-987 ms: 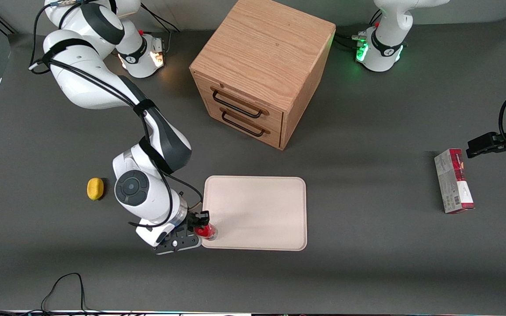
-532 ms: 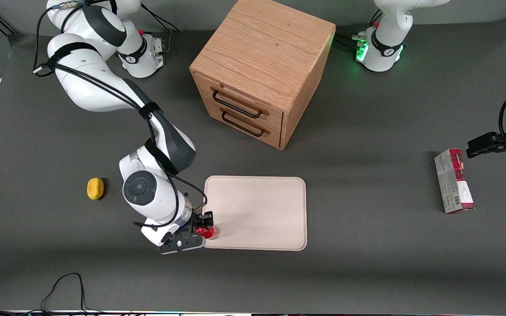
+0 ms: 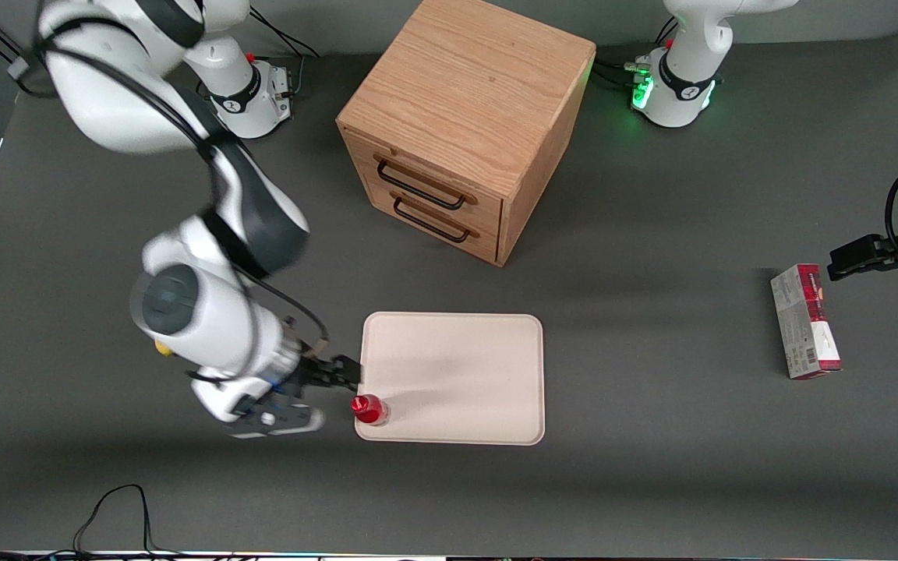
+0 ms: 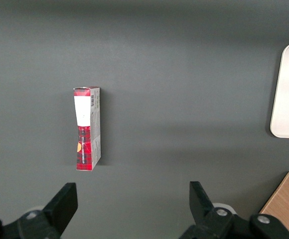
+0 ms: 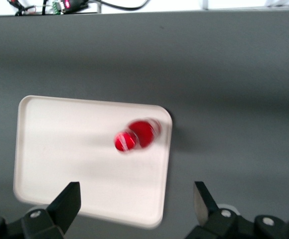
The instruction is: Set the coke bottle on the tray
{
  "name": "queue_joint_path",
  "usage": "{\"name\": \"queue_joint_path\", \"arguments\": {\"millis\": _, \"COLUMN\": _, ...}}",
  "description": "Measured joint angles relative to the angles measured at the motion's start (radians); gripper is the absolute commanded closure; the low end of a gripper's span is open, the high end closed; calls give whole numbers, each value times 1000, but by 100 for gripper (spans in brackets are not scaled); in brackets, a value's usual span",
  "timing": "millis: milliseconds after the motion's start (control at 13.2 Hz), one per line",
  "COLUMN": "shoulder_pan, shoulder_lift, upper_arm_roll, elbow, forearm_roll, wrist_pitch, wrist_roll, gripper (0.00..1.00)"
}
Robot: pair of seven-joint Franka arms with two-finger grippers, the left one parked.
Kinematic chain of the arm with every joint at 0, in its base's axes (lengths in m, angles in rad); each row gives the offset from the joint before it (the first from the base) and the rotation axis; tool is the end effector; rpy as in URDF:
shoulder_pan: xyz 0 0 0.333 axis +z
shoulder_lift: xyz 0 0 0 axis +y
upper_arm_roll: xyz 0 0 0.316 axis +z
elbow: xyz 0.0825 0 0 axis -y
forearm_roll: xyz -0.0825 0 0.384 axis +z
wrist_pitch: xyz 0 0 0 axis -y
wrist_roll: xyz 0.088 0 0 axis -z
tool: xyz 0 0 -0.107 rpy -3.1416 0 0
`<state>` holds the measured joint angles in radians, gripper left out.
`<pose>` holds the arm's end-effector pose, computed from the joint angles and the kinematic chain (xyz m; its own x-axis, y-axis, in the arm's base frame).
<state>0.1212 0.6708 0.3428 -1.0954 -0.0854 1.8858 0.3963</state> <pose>0.7058 0.2574 0.4578 0.9960 -0.0056 0.0890 0.0100 -0.9847 -0.1737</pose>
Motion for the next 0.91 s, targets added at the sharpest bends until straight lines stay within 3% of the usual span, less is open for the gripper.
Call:
{"name": "queue_joint_path", "arguments": {"millis": 76, "shoulder_pan": -7, "shoulder_lift": -99, "upper_arm_roll": -65, "elbow": -82, "forearm_roll": 71, "wrist_pitch": -28, "wrist_roll": -33, "gripper": 0}}
{"name": "queue_joint_path", "arguments": {"millis": 228, "shoulder_pan": -29, "shoulder_lift": -302, "upper_arm_roll": -163, "elbow": -275, "forearm_roll": 124, "wrist_pitch": -77, "wrist_roll": -78, "gripper": 0}}
{"name": "queue_joint_path", "arguments": {"millis": 608, "shoulder_pan": -34, "shoulder_lift": -753, "upper_arm_roll": -346, "elbow": -748, "forearm_roll": 132, "wrist_pitch": -99, "wrist_roll": -171, "gripper": 0}}
{"name": "queue_joint_path", "arguments": {"millis": 911, "shoulder_pan": -35, "shoulder_lift": -895, "upper_arm_roll": -409, "elbow": -860, "forearm_roll": 94, "wrist_pitch": -124, "wrist_roll": -203, "gripper": 0}}
